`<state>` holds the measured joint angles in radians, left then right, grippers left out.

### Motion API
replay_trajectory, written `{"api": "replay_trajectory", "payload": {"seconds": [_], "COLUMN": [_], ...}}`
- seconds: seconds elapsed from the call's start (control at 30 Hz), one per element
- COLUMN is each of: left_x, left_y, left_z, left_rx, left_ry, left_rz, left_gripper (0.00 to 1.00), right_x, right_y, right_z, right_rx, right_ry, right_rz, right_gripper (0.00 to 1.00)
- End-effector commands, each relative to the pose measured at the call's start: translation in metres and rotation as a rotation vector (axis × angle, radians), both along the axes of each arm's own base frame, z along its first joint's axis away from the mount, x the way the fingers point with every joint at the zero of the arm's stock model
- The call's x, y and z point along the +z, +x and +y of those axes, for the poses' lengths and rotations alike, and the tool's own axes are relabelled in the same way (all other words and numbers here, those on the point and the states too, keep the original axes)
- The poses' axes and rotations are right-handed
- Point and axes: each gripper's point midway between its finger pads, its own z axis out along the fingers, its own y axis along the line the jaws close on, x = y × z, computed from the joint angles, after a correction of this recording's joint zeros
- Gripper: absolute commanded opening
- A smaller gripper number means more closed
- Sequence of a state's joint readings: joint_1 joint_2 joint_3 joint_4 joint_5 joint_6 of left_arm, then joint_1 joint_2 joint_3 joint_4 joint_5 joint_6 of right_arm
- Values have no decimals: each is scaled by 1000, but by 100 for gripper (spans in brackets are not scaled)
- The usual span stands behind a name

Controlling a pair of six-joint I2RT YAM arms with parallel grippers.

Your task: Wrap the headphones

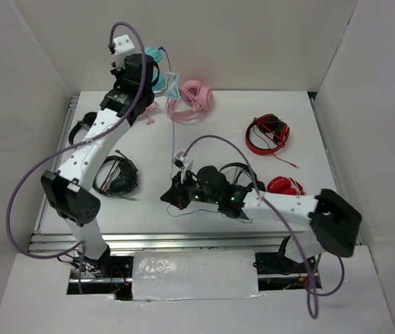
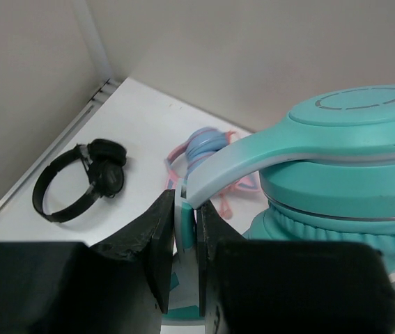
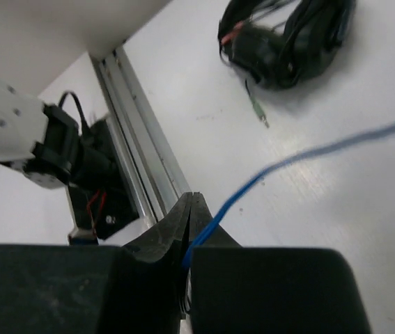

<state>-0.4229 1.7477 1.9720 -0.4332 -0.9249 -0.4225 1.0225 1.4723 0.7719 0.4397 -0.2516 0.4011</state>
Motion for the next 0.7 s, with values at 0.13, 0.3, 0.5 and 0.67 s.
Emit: {"api": "replay_trajectory", "payload": {"seconds": [0.13,0.3,0.5,0.67], "left_x": [-50,-81,-111,-144], "left_y": [16,7,-13,-61], "left_z": [6,-32,-75,-102], "left_rx": [-18,-260,-444,-630], "left_ry": [38,35,85,196], "left_rz": [-13,-31,35,71], "left_gripper": [0,0,0,0], "right_x": [100,194,239,264], "right_y": [42,56,69,103], "right_z": [-86,-118,-123,-142], "right_rx": [-428,-505,-474,-548], "right_ry": [-282,-227,-231,-240], "right_rz": [-271,-478,-579,-626], "right_gripper": [0,0,0,0]}}
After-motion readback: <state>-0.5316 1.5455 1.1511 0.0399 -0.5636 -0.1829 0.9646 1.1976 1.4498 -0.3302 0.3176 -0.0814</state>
